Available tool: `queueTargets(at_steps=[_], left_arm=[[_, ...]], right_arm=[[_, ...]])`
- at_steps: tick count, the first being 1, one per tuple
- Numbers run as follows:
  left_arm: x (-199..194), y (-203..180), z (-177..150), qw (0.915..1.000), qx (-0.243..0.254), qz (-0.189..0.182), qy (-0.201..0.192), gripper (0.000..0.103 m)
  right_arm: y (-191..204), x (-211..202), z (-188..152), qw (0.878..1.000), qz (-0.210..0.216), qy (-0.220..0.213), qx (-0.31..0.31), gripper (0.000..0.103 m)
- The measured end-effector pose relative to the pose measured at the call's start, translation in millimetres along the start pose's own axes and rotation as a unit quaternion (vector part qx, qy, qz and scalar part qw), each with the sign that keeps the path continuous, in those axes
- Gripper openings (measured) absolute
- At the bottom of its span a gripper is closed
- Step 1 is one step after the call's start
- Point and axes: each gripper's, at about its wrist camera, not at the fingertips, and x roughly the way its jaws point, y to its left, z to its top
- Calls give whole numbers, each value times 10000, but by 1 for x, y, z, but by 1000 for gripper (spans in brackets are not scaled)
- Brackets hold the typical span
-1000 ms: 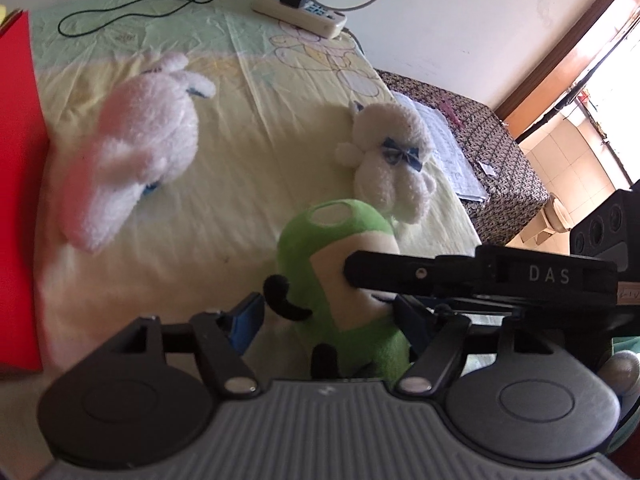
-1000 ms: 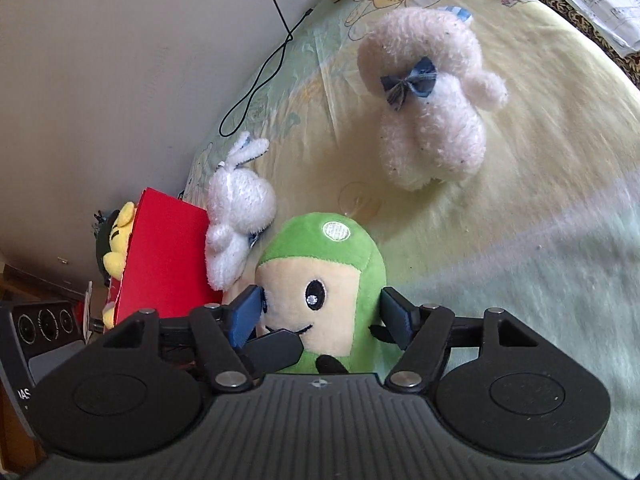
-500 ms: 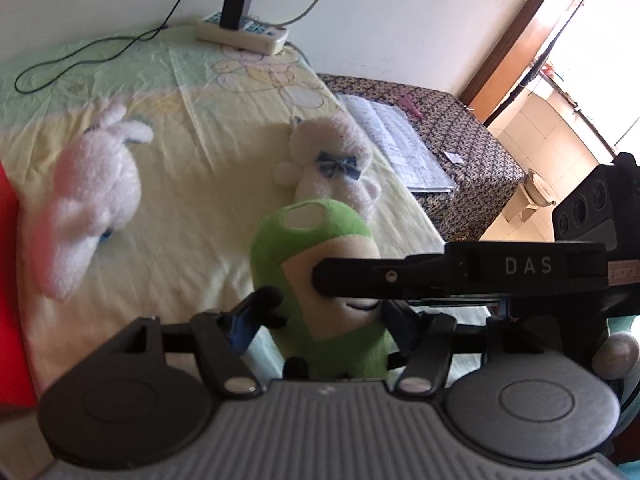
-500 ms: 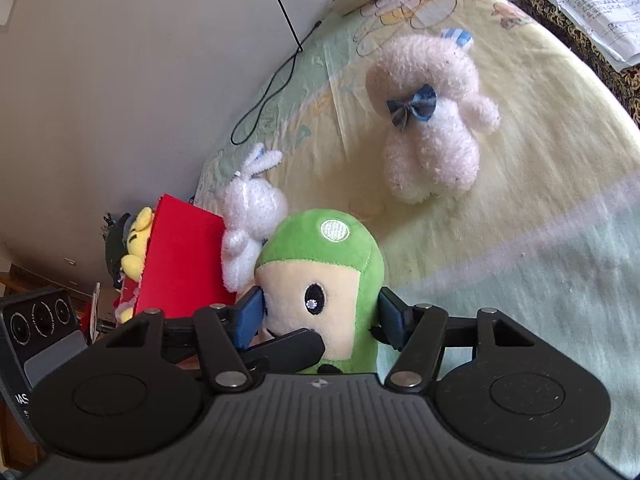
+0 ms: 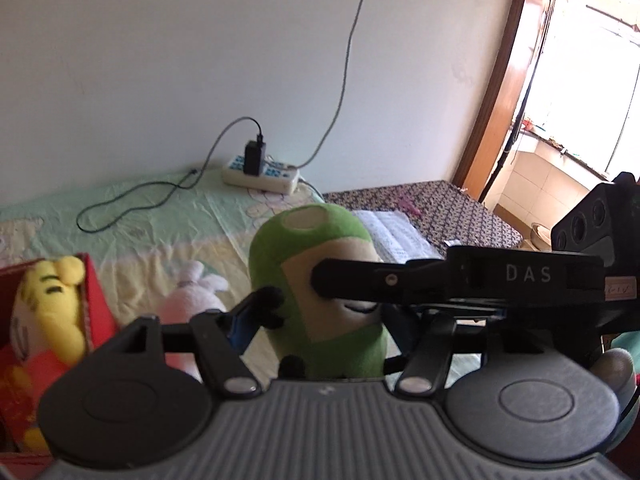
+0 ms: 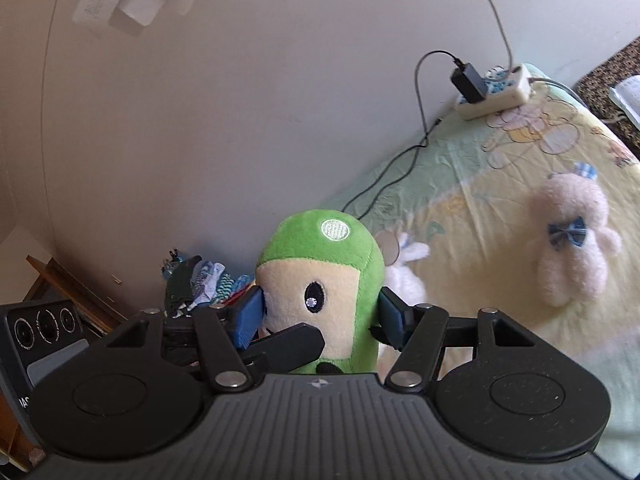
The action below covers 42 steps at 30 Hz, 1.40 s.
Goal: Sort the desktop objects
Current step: 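Carry the green plush with the right gripper to the red box, then lower the green plush into the box and open the right gripper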
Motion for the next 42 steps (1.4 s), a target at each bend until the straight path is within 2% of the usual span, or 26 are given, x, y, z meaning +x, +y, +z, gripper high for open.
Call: queueTargets(at_steps=[7,12,17,21,28,32,37,40,42], left_arm=[[-71,75,1,9980,-8,384,-499,64],[-100,134,-10,9965,-162,628,-523,64],[-110,182,-20,9961,-284,698,-453,65],[-100,216,-28,9967,-460,630,-214,65],[-71,254,-53,9955,-643,549,437,64],[-59,257,-61,9942,-463,639,733,64],[-50,262,-67,9938,-302,524,932,62],[-46,258,-67,9938,-137,499,982,63],[-44,256,-67,9940,-54,491,976,64]], right_arm=[[78,60,-9,9982,411,-70,-439,64],[123,118,-31,9967,497,22,-637,64],[148,159,-50,9964,445,81,-719,64],[155,183,-62,9966,187,156,-789,64],[157,222,-83,9891,-644,530,-1212,64],[158,243,-92,9821,-1025,873,-1321,64],[164,263,-97,9678,-1484,1108,-1704,65],[164,275,-100,9614,-1580,1253,-1870,65],[162,277,-98,9623,-1597,1223,-1833,65]])
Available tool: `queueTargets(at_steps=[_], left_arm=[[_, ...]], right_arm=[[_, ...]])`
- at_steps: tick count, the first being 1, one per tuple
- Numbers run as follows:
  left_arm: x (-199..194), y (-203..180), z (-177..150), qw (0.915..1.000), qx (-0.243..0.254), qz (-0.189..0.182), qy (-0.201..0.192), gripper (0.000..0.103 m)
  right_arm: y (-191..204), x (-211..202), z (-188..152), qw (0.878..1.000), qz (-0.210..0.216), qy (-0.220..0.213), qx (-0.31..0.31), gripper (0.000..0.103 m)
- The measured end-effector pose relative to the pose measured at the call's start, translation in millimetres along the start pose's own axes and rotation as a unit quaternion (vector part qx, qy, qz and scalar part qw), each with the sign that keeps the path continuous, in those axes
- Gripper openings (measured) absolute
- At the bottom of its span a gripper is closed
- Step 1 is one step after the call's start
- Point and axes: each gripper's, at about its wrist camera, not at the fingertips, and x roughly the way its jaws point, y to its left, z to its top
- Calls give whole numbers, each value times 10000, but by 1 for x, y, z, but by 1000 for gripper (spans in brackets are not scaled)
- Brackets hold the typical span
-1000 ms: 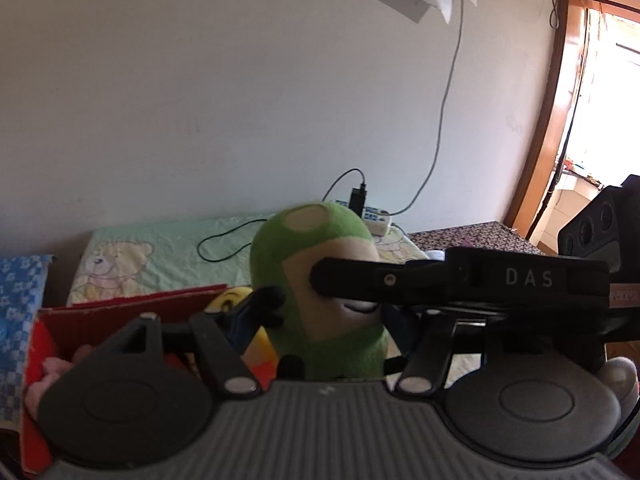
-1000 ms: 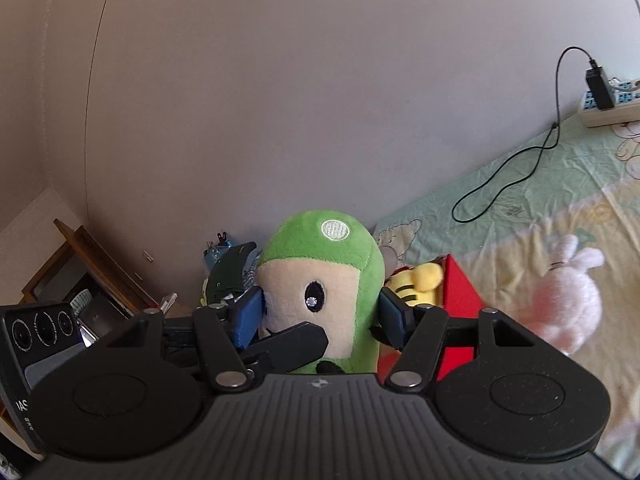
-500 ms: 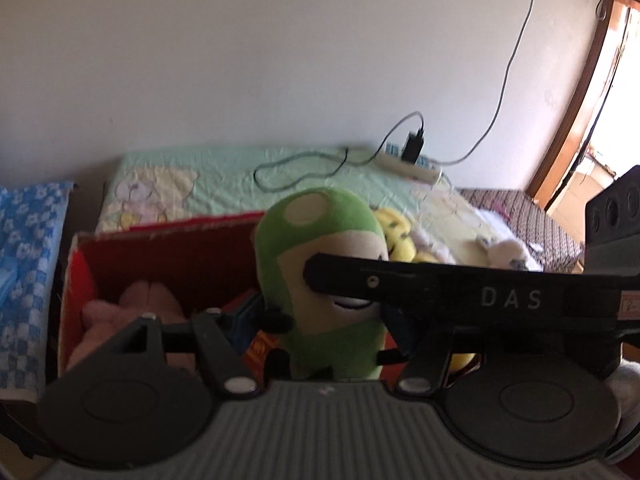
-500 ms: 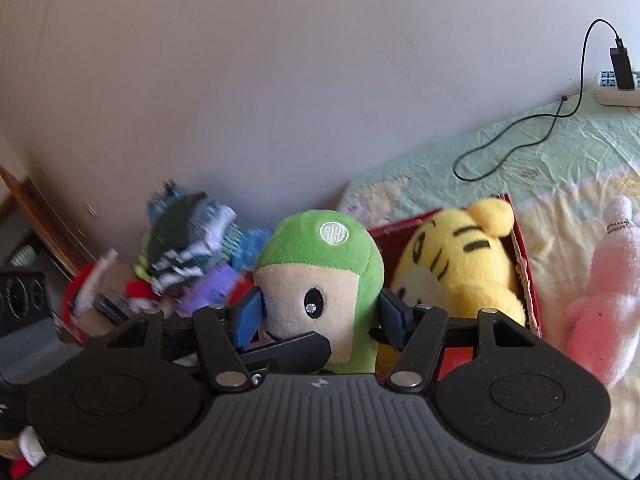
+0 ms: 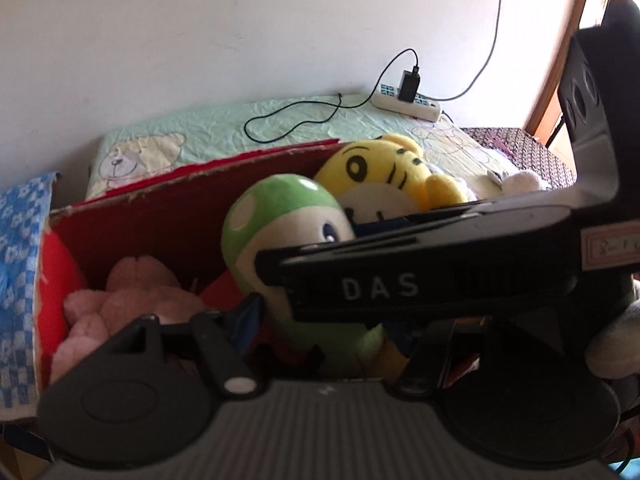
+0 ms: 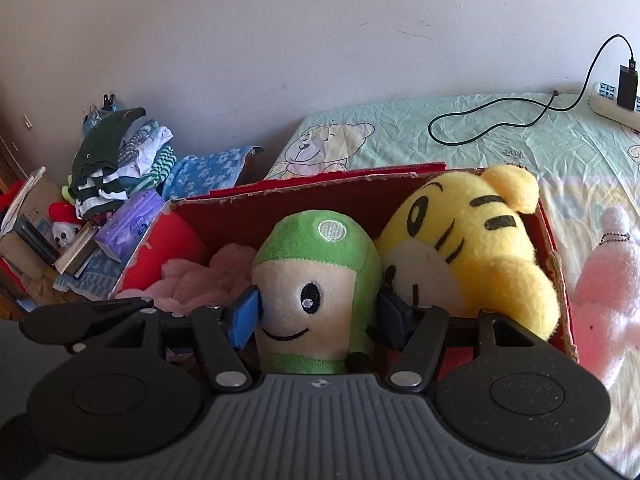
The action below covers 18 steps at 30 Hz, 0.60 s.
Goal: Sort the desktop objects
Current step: 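Lower the green plush into the box and open the right gripper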
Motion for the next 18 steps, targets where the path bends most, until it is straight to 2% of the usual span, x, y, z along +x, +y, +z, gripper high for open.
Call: queueTargets(at_steps=[5,9,10,12,14,18], left_arm=[[3,4,0,9998,-46,-209,4,72],[11,6,3,9998,-56,-179,80,73],[12,3,3,9998,-19,-176,95,75],[17,-5,3,9997,154,-76,153,80],[19,-12,1,9993,357,15,140,82],[14,-4,1,9996,218,-102,177,81]], right_arm=[[-2,-12,0,9998,66,-157,63,66],[-3,-36,2,9974,-33,-706,105,71],[-3,-40,4,9966,81,-807,114,68],[-3,-39,9,9968,220,-762,128,54],[-6,-30,12,9973,368,-593,217,28],[-13,-14,15,9979,300,-401,415,22]])
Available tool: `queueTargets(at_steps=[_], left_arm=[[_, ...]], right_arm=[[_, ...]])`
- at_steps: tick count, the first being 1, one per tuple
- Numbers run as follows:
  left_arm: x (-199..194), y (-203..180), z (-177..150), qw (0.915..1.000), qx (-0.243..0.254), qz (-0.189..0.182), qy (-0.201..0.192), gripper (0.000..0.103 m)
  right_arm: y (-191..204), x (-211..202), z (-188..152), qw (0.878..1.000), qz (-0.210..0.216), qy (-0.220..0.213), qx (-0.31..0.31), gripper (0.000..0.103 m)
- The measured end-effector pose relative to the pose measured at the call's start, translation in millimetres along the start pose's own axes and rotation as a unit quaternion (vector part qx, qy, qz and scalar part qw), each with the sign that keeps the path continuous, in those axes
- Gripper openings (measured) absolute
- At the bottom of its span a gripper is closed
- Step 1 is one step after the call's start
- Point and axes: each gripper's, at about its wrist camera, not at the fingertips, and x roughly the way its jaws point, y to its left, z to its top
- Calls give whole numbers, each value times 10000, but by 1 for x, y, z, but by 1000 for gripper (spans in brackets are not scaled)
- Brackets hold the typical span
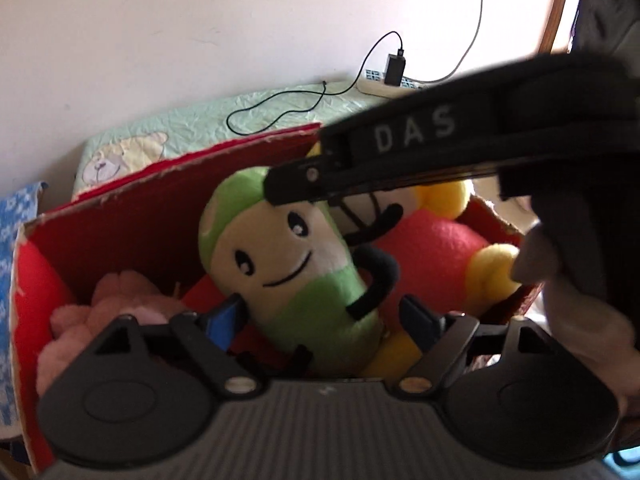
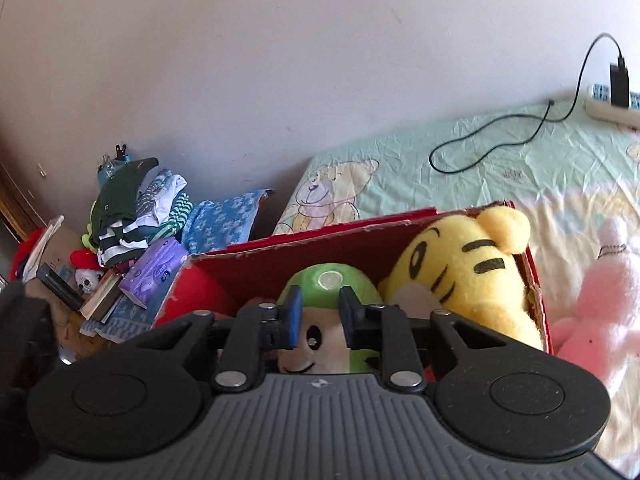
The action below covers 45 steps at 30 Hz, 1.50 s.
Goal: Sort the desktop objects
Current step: 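Lower the green plush into the box and open the right gripper, then withdraw the open right gripper from the red box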
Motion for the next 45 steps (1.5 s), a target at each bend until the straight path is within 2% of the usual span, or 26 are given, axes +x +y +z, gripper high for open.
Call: queueTargets(at_steps=[2,5,10,13,16,18,24,30,34,45], left_arm=[[-7,5,0,9999,-111,-62,-15,75],[-19,12,-2,9994,-294,-152,-99,75],[-25,14,-4,9978,-461,-476,-86,75],[-15,11,-2,9975,-488,-504,25,74],[-11,5,-2,9974,-497,-523,20,78],[-10,0,-3,9982,-384,-471,22,78],[-6,2,-3,9971,-489,-578,-31,83],[-4,-3,0,9983,-401,-427,-37,85],[-13,2,-2,9970,-557,-540,-21,82],[-24,-3,-2,9975,-711,-17,-15,82]], right_arm=[[-3,7,-1,9996,-258,133,-23,24],[-10,10,-4,9996,-105,200,164,23],[-7,5,-4,9996,-208,115,122,24],[-11,1,-4,9995,112,79,280,24],[-13,4,-4,9995,-12,173,257,24],[-17,6,-6,9991,-74,231,348,19],[-24,-7,-7,9970,330,55,691,23],[-28,-11,-10,9958,351,53,845,25],[-29,-20,-14,9949,441,-33,906,25],[-31,-33,-27,9964,243,-36,807,28]])
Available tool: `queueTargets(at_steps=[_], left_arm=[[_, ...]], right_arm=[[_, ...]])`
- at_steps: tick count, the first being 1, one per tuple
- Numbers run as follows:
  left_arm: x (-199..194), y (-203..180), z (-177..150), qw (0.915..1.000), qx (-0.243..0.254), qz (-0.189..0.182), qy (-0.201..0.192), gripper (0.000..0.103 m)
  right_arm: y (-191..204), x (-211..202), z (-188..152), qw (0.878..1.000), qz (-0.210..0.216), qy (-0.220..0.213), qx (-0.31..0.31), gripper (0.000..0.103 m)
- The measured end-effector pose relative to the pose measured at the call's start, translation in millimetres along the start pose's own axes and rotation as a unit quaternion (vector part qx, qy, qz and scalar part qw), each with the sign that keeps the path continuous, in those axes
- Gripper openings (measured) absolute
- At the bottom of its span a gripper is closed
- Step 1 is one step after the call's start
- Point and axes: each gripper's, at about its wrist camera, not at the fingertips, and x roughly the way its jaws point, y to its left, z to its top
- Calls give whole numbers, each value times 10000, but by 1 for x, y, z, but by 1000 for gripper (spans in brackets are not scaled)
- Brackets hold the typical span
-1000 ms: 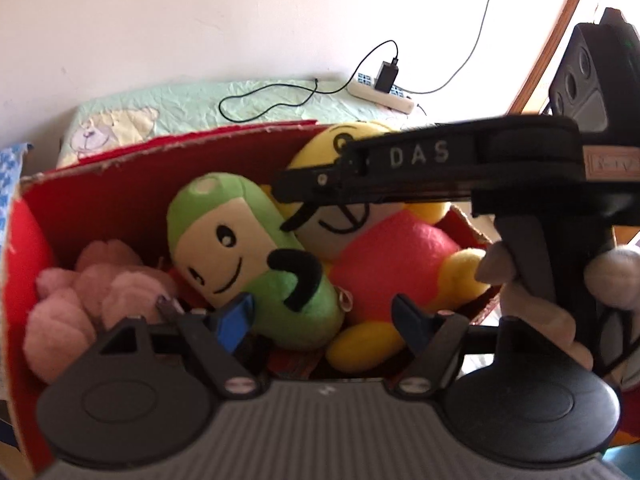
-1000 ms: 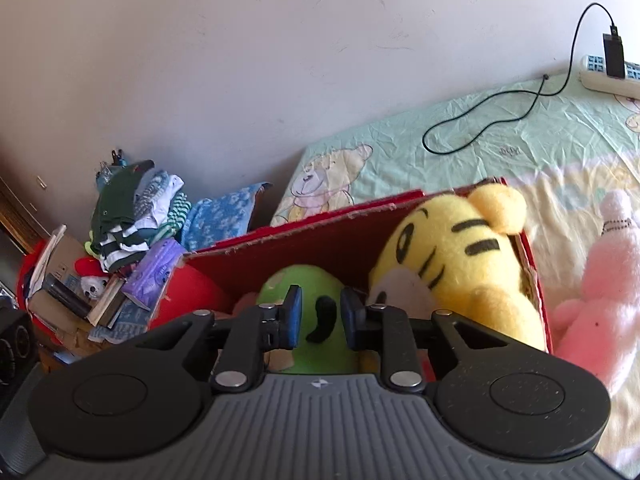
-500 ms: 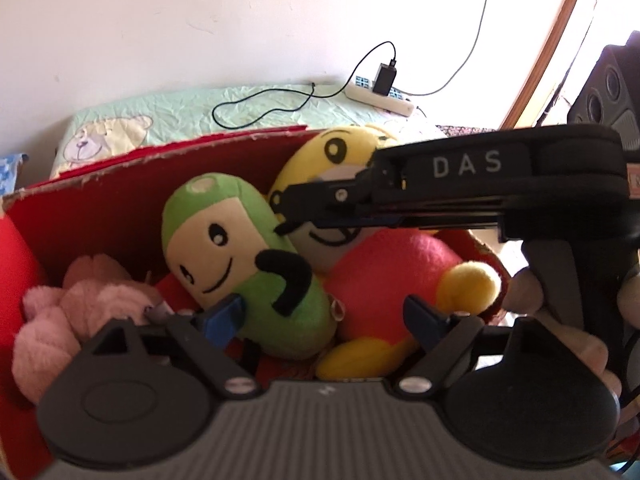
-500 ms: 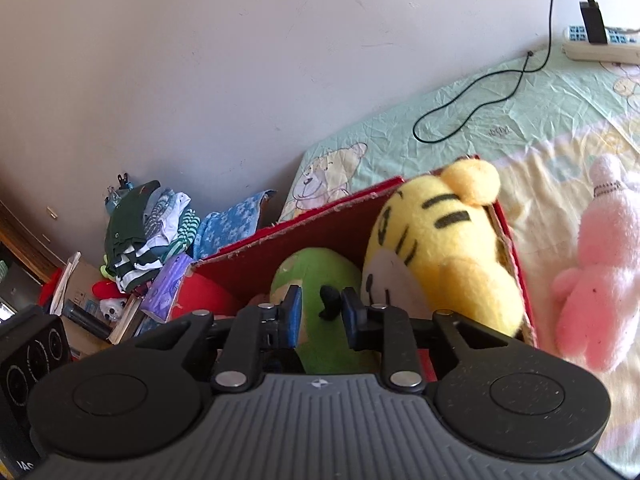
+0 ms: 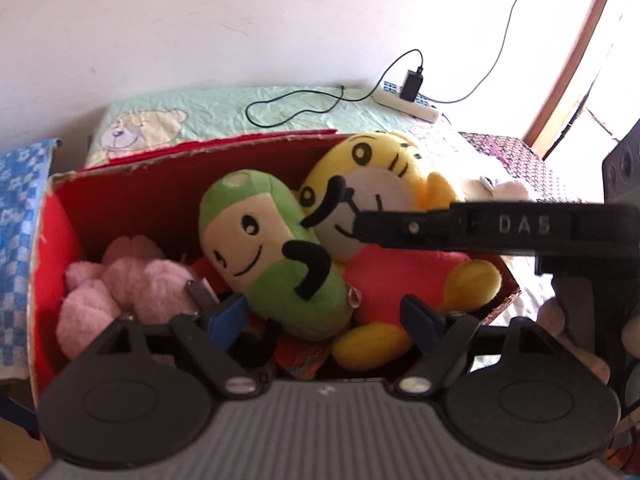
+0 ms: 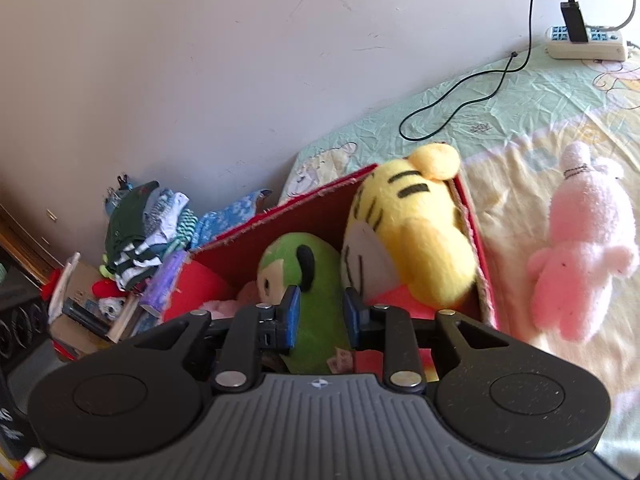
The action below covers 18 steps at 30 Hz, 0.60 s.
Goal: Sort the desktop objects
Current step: 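Withdraw the open right gripper from the red box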
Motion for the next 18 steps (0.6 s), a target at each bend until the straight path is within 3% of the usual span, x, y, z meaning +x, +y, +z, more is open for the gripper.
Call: queueTargets(at_steps=[18], left_arm=[[-6,-10,5,9930,-300,1105,281,88]], right_arm=[[-4,-12,-11,9998,1,-206,35,27]])
